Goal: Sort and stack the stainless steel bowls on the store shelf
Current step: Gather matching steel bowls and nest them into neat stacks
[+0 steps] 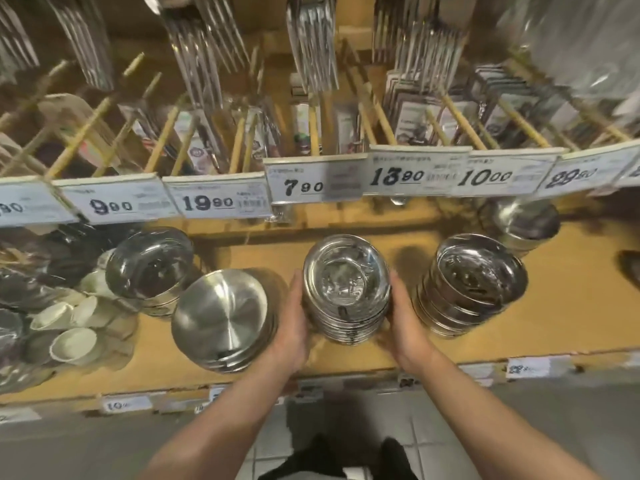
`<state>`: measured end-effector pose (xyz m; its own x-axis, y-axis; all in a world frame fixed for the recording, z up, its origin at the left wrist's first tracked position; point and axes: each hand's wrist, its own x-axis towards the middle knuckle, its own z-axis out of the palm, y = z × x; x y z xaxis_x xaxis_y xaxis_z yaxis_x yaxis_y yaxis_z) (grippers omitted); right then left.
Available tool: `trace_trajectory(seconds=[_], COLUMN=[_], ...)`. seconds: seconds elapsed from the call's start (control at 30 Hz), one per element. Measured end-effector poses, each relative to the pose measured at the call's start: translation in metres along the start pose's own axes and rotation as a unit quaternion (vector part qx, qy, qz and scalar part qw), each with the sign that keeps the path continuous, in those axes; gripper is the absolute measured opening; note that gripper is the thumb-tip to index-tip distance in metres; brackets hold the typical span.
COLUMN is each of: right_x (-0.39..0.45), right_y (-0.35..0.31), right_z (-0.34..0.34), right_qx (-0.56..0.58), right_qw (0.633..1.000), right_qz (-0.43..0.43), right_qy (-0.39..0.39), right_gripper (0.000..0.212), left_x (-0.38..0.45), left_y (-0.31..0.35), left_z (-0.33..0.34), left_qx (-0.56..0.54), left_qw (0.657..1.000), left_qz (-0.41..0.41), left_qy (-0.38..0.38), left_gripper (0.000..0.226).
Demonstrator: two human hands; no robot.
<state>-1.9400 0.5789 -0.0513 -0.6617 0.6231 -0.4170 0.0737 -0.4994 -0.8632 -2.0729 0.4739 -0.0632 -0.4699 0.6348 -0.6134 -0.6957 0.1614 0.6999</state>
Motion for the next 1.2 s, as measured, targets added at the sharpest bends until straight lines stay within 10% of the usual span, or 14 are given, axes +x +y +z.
trace_trajectory(seconds=[0.27, 0.53, 1.2], right_x=[-0.050, -0.122, -0.262], right_y=[0.024, 0.031, -0.035], right_z=[0.000, -0.029, -0.221], right_qx=[-0.015, -0.062, -0.002], right_qw=[0.999, 0.996, 0.982], right_qz=[-0.027, -0.045, -0.049], right_qy=[0.011, 0.044, 0.185], right_gripper=[0.033, 0.063, 0.050], left_x=[-0.043, -0.091, -0.151], left_y=[-0.017, -0.054, -0.148], left_z=[-0.011, 0.004, 0.229], left_qx=[0.044, 0.093, 0.216], left_qw=[0.999, 0.993, 0.959], left_qz=[0.004, 0.035, -0.013], left_qy=[-0.021, -0.064, -0.184], left_gripper=[0.067, 0.072, 0.081])
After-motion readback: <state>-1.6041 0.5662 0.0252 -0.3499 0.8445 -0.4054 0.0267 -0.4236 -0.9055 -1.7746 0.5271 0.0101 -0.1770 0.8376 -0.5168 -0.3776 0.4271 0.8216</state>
